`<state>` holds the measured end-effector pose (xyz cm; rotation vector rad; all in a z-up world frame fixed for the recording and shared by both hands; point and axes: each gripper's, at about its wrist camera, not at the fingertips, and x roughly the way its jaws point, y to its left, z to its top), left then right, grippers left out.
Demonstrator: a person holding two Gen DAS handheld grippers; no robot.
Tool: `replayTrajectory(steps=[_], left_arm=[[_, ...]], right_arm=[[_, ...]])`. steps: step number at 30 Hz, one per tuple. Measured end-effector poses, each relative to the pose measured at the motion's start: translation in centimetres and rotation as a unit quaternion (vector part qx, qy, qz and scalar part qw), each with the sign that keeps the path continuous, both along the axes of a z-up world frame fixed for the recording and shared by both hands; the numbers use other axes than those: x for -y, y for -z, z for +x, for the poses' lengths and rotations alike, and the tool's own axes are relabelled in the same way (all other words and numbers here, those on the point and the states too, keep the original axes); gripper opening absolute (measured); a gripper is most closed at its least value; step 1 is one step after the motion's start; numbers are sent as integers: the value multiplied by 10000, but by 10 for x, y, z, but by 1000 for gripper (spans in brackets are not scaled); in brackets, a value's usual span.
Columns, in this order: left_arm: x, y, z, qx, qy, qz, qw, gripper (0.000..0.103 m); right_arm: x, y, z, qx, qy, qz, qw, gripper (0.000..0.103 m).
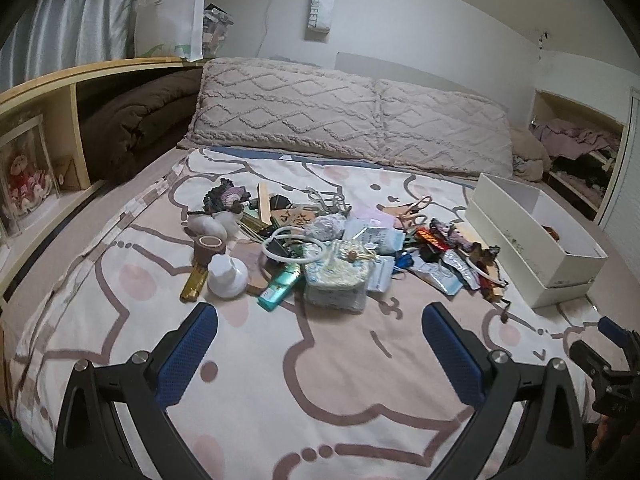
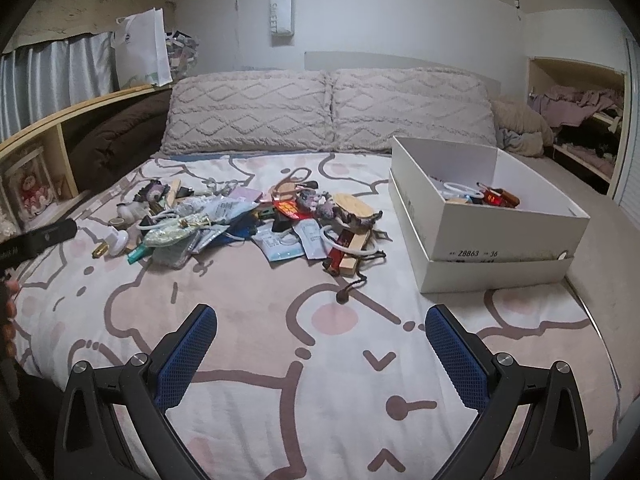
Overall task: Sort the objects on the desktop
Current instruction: 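Move the right tool toward the white plastic ring while the left tool approaches the white bottle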
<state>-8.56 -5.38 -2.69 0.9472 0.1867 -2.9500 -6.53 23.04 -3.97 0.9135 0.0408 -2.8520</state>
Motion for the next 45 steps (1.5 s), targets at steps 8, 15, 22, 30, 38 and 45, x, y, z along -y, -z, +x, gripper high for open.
replayTrajectory(steps=[8, 15, 22, 30, 38, 45], left_arm=[[29, -4, -36, 129, -7, 282, 9995, 90], [51, 6, -70, 411, -159, 581, 9973, 88], [66, 27, -91, 634, -374, 581, 9956, 83], [84, 57, -98, 863, -532, 811, 9915, 73], [89, 72, -101, 1006, -561, 791, 9902, 62], [95, 74, -98, 924, -608, 964, 9892, 61]], right_arm=[[-4, 15, -12, 212, -18, -30, 9998, 103], [-7, 24, -20, 299, -73, -53, 9995, 103], [-16, 30, -41, 371, 20, -371, 9986, 103], [-5, 45, -78, 580, -194, 140, 9980, 103], [4, 53, -105, 535, -488, 614, 9955, 88], [11, 51, -130, 458, -708, 904, 9923, 51]])
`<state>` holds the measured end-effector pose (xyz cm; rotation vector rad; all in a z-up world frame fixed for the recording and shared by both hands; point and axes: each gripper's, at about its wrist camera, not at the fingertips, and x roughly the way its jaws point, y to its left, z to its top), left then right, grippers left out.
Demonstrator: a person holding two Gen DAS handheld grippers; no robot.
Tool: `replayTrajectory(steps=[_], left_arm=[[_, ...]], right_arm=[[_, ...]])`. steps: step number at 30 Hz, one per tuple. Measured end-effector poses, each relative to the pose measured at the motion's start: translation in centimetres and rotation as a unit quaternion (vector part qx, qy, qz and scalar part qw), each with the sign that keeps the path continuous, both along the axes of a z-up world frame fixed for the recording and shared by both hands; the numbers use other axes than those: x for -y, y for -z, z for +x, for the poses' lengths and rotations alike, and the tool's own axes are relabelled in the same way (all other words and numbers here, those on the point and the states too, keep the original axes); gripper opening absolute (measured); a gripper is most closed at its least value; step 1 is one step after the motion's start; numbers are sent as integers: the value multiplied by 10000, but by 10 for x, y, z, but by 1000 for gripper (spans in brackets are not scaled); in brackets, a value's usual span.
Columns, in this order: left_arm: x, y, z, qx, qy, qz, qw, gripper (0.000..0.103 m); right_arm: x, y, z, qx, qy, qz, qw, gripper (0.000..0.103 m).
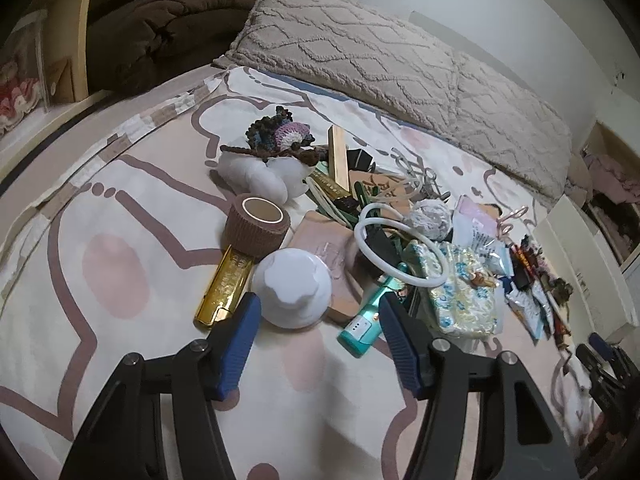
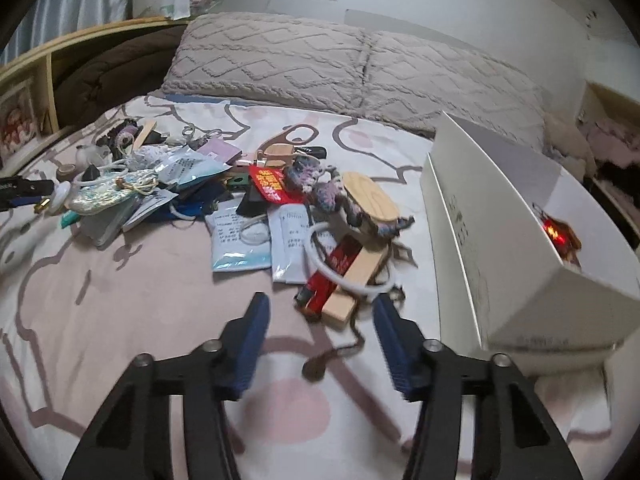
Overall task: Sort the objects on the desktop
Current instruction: 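Move the right tool toward the white plastic ring while the left tool approaches the white bottle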
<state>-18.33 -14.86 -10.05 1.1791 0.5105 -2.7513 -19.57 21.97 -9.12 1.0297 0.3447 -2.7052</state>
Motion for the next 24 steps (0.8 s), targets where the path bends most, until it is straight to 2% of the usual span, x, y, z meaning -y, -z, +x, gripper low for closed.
replayTrajectory(steps=[2, 5, 7, 8, 15, 20, 24], left_arm=[[1, 1, 1, -8, 12, 97, 10000, 61], [-1, 2, 2, 8, 24, 99, 9999, 61], [-2, 3, 2, 3, 13, 111, 9999, 61], [-2, 3, 2, 5, 21, 112, 9999, 61], [-8, 6, 2, 22, 115, 55, 9999, 61], [-9, 5, 2, -20, 103, 66, 9999, 61], [-9, 5, 2, -51, 91, 60, 9999, 61]], right_arm=[[2, 0, -9, -24, -33, 31, 10000, 45], [5, 0, -21, 0, -103, 4, 9999, 43], [7, 0, -28, -13, -137, -20, 9999, 31], [7, 1, -31, -6, -153, -87, 9998, 29], [2, 16, -49, 398, -206, -345, 9984, 23], [4, 20, -45, 617, -502, -617, 9949, 22], [12, 28, -39, 997, -805, -798, 9885, 22]])
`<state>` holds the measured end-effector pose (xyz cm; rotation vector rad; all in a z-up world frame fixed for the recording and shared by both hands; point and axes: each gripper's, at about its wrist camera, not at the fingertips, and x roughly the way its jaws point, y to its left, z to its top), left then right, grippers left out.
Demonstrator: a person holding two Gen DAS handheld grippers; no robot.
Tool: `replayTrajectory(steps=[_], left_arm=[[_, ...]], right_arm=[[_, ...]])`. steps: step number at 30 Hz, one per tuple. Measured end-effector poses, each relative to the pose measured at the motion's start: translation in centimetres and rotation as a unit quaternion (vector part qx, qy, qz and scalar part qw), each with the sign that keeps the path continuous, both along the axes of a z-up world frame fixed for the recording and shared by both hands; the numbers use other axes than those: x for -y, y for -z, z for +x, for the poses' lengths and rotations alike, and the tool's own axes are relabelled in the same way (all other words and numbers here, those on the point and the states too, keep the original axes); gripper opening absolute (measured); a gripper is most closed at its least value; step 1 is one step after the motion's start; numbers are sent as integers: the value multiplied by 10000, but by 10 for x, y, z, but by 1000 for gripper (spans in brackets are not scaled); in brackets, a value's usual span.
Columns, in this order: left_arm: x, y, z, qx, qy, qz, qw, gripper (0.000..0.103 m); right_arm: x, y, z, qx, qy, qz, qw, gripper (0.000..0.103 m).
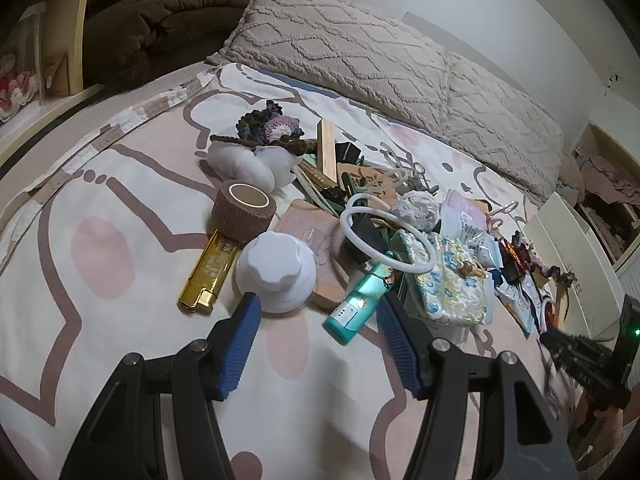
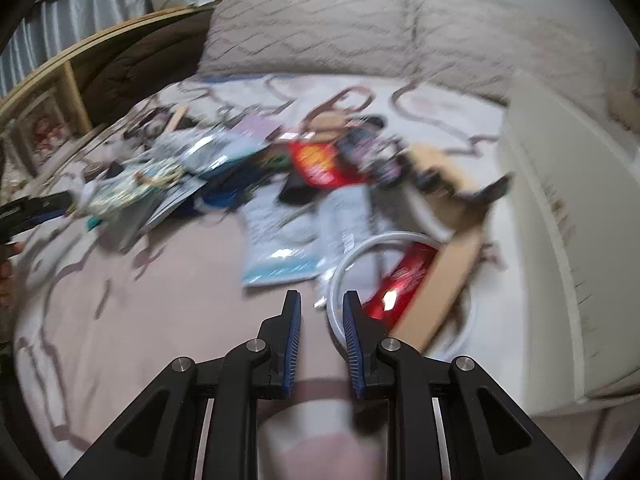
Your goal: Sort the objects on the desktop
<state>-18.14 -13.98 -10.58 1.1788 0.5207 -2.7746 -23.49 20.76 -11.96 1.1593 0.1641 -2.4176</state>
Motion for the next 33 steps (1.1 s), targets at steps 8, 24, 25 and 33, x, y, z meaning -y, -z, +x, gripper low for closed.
replayTrajectory(steps=[8, 24, 25, 33], left_arm=[[2, 0, 0, 0, -5, -23, 10000, 61], [14, 5, -7, 27, -402, -226, 9989, 49], [14, 4, -8, 13, -423, -288, 9987, 49], [9, 5, -21, 43, -499, -682, 9964, 49]], right_arm=[[3, 6, 19, 379, -187, -311, 9986, 22], [32, 6, 88, 438, -814, -781, 9926, 22], [31, 6, 93, 503, -857, -960, 9904, 22], [42, 3, 119, 627, -1263, -1346, 9808, 22]])
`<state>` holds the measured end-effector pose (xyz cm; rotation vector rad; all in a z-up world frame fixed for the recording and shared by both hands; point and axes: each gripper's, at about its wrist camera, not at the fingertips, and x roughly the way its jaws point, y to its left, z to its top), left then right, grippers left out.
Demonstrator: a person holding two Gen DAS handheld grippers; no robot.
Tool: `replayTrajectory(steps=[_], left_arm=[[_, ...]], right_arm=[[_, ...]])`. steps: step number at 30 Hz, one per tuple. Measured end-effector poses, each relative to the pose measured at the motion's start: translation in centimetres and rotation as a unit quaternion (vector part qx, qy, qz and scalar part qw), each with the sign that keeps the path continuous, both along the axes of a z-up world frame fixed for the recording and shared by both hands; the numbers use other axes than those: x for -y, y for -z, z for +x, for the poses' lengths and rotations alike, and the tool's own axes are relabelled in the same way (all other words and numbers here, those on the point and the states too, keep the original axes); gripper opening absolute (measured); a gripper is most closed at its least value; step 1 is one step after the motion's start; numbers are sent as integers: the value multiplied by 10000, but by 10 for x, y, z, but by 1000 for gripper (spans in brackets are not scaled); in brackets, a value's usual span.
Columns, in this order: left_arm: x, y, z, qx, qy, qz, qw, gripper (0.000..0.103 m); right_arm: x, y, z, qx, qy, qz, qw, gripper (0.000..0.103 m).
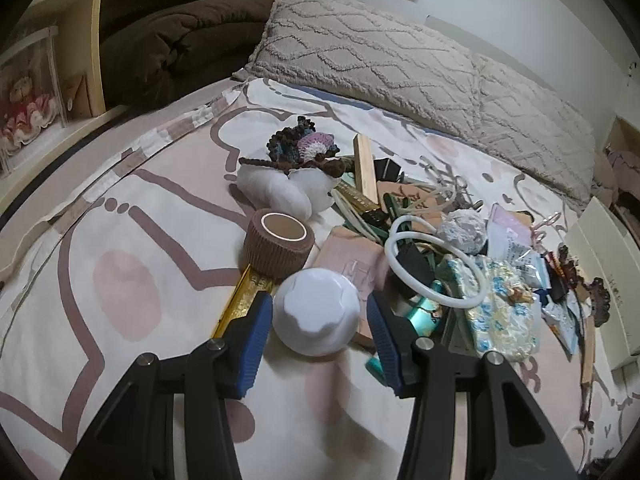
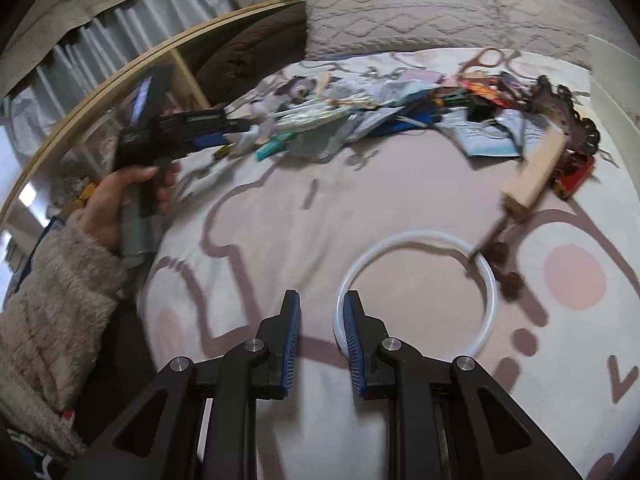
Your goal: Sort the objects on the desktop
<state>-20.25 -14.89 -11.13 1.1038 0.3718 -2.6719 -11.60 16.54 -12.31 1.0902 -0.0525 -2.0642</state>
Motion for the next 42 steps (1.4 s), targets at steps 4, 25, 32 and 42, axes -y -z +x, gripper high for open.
replayTrajectory(steps=[4, 25, 32, 42], left_arm=[[4, 5, -4, 80, -73, 84, 9999, 47], [4, -19, 32, -422, 116, 407, 9982, 29], [-28, -31, 47, -443, 997, 580, 9923, 29], [-92, -29, 62, -137, 2312, 389, 9720, 29]], right_arm=[[7, -5, 10, 13, -469, -144, 9988, 23], [-30, -17, -6, -213, 354, -433, 9982, 89], [-47, -12, -25, 142, 805, -707, 9941, 89], [-62, -3, -57, 924, 1401, -1479, 9747, 66]])
